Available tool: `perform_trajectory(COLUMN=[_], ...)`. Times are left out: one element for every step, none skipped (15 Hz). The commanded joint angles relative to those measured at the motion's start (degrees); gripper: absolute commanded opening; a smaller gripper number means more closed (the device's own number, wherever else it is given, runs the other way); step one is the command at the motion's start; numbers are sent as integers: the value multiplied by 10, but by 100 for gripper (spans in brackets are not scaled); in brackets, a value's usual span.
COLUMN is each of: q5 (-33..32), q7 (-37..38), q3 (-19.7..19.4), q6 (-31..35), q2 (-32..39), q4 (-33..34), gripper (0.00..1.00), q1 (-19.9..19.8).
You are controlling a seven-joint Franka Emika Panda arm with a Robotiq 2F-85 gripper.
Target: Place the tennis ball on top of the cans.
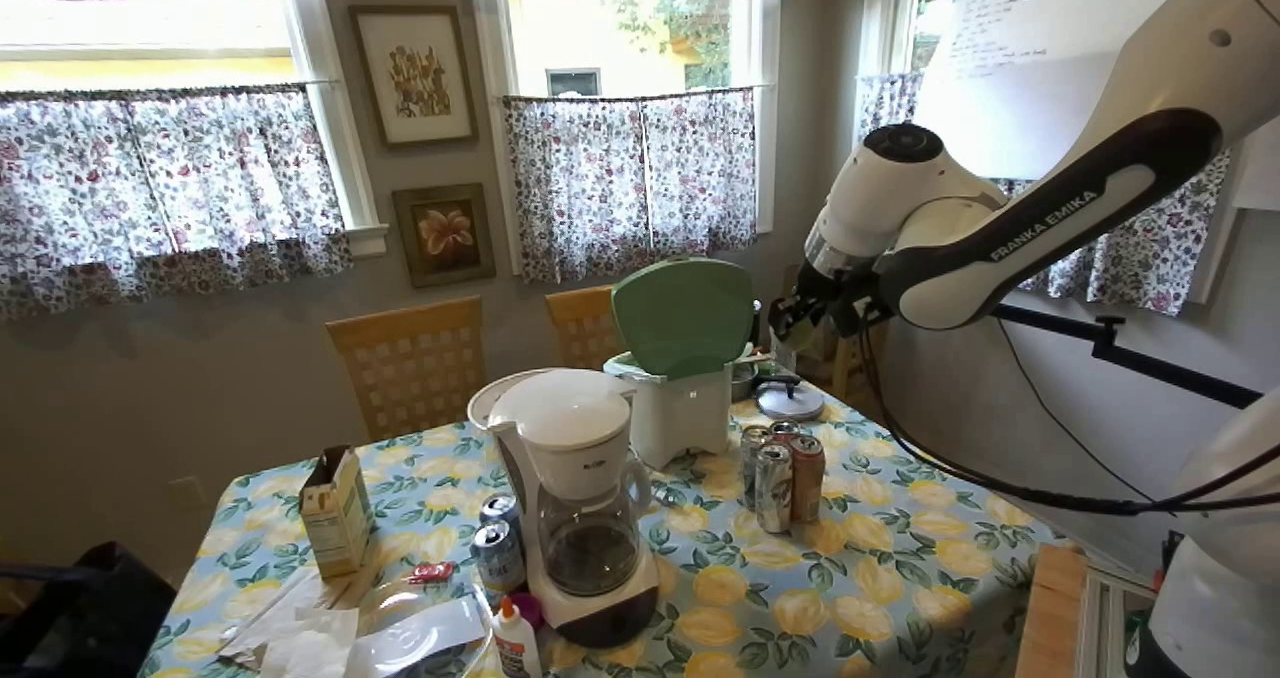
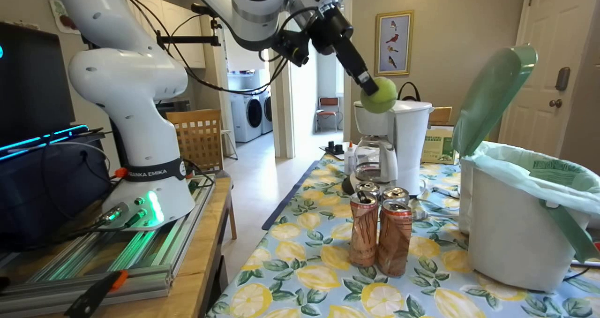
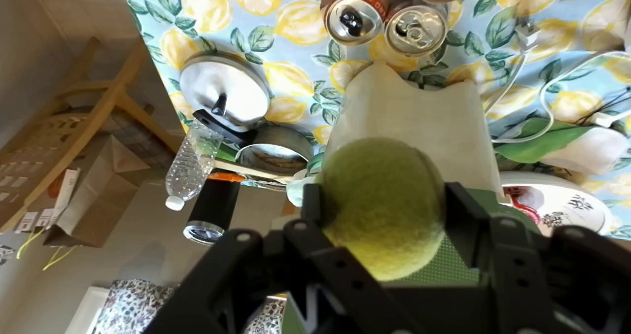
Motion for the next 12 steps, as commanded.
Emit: perform_trajectory(q5=[-15, -16, -16, -16, -16, -15, -16, -16, -16, -16, -15, -15], q7=[14, 14, 15, 14, 15, 15, 11, 13, 14, 15, 15, 14], q3=[9, 10, 11, 12, 13, 14, 14, 15, 16, 17, 17, 17], q6=[13, 12, 12, 13, 12, 11, 14, 13, 13, 13, 12, 12], q2=[-6, -7, -7, -7, -7, -6, -5, -5, -6, -6, -6, -7], q4=[-3, -3, -4, -4, -4, -3, -4, -4, -4, -4, -4, -4], gripper=[38, 38, 38, 38, 38, 53, 88, 88, 95, 99, 100, 100], q1=[-10, -11, -11, -11, -11, -11, -10, -11, -11, -11, -11, -11])
